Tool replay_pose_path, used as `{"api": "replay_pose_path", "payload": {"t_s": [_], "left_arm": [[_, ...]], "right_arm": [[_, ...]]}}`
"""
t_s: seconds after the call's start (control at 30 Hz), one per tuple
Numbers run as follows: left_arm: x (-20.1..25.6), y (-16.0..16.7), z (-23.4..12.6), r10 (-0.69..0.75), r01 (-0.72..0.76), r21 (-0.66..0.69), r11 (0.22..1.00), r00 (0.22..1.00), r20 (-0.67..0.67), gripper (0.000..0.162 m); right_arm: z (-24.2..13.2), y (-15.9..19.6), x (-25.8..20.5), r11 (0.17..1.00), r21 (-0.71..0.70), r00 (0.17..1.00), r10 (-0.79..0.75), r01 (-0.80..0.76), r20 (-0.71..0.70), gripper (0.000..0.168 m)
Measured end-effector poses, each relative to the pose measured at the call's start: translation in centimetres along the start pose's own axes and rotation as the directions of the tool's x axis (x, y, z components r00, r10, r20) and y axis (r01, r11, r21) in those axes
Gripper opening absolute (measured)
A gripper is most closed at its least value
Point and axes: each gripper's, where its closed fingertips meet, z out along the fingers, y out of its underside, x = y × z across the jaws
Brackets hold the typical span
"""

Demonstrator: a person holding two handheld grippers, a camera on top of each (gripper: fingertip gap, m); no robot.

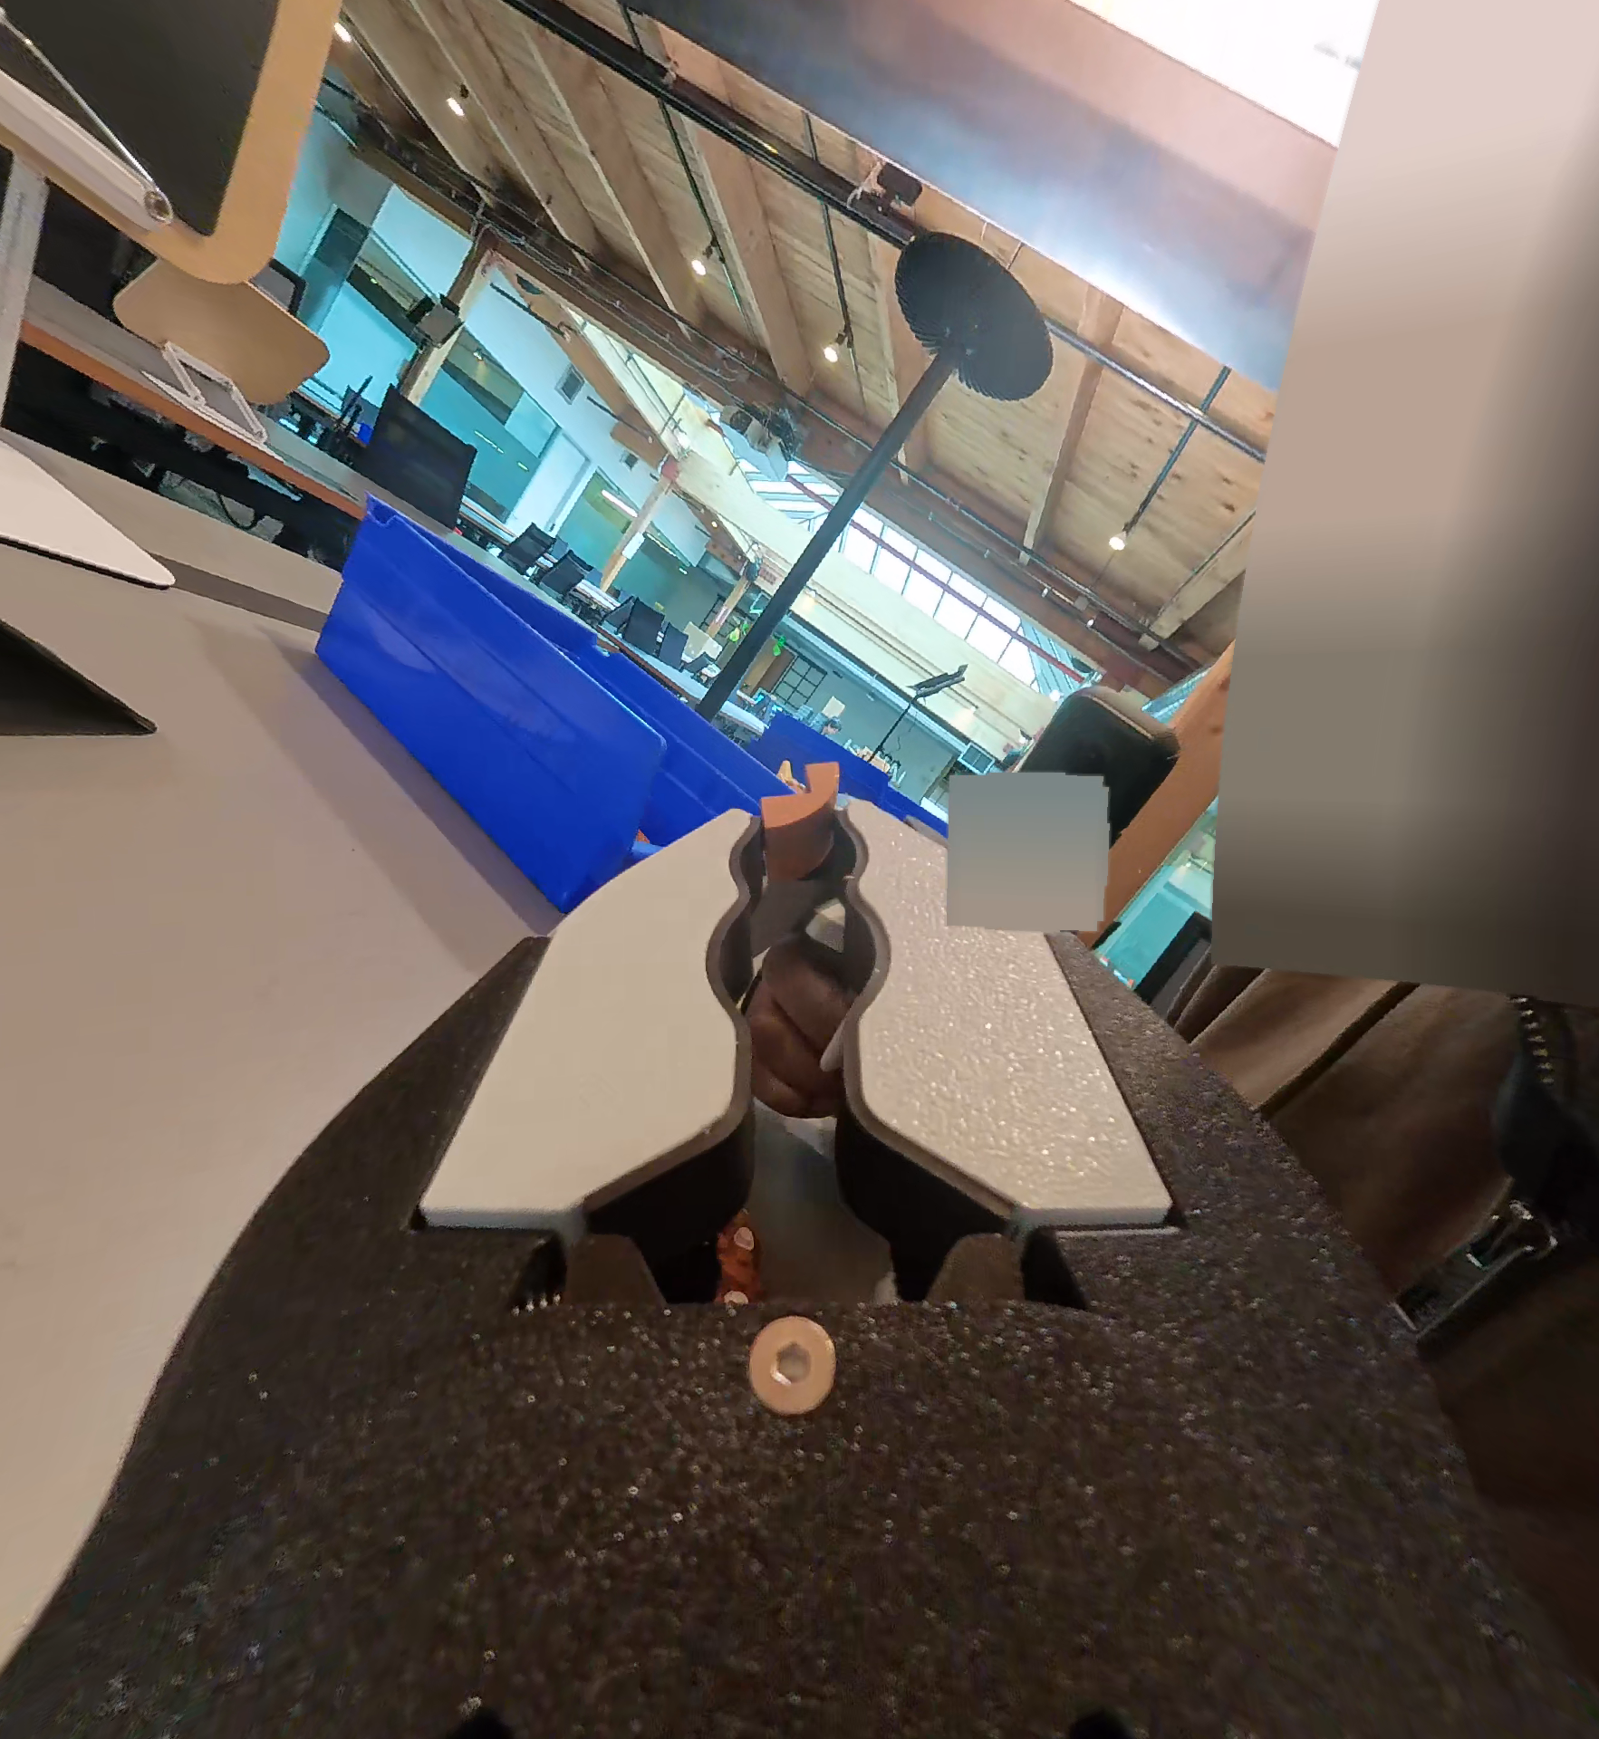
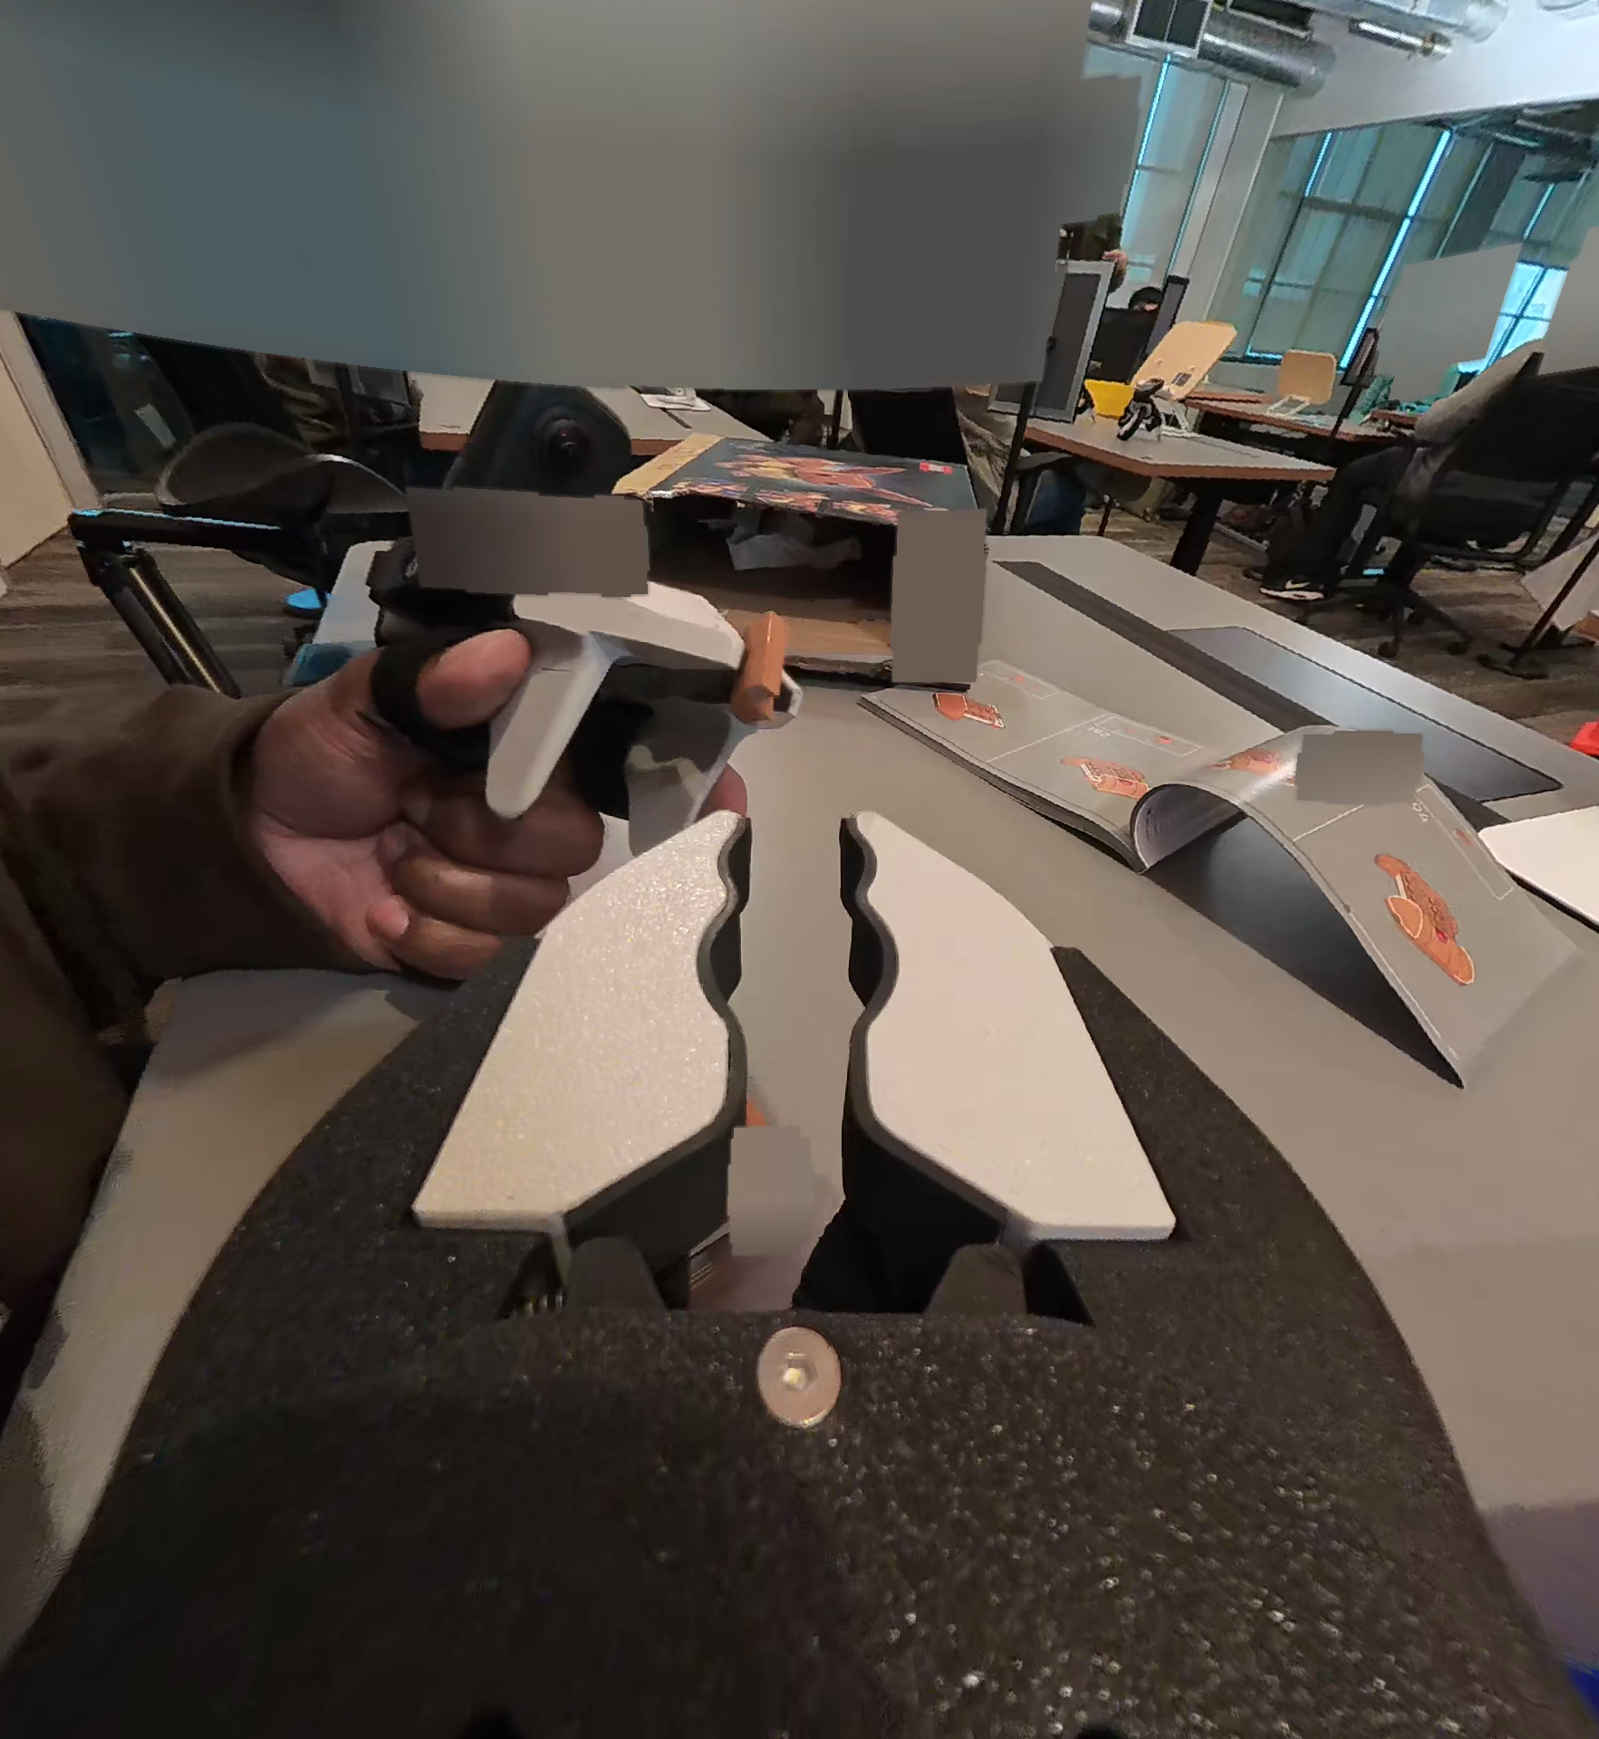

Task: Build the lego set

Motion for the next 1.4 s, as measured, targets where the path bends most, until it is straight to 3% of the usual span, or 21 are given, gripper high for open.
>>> {"api": "replay_pose_path", "payload": {"t_s": [0.57,0.7,0.87,1.4], "left_arm": [[-1.2,-1.4,-0.9,-0.077,0.074,0.088,0.993,0.996,0.034,0.014],[-1.5,-1.2,-0.9,0.113,-0.121,0.039,0.992,0.980,0.162,0.014],[-1.6,0.0,-0.3,0.417,-0.397,-0.127,0.909,0.870,0.261,0.014],[2.2,-0.1,-0.5,0.355,-0.355,-0.004,0.935,0.934,0.029,0.014]], "right_arm": [[0.6,0.7,0.2,0.999,-0.031,1.000,0.022,-0.021,0.020,0.017],[0.0,0.3,-0.4,0.999,-0.022,0.997,0.047,-0.046,0.062,0.018],[-0.8,0.1,-0.2,0.998,-0.039,0.998,0.049,-0.047,0.050,0.019],[-0.7,-2.3,-2.4,0.999,-0.017,0.995,-0.033,0.035,0.097,0.019]]}}
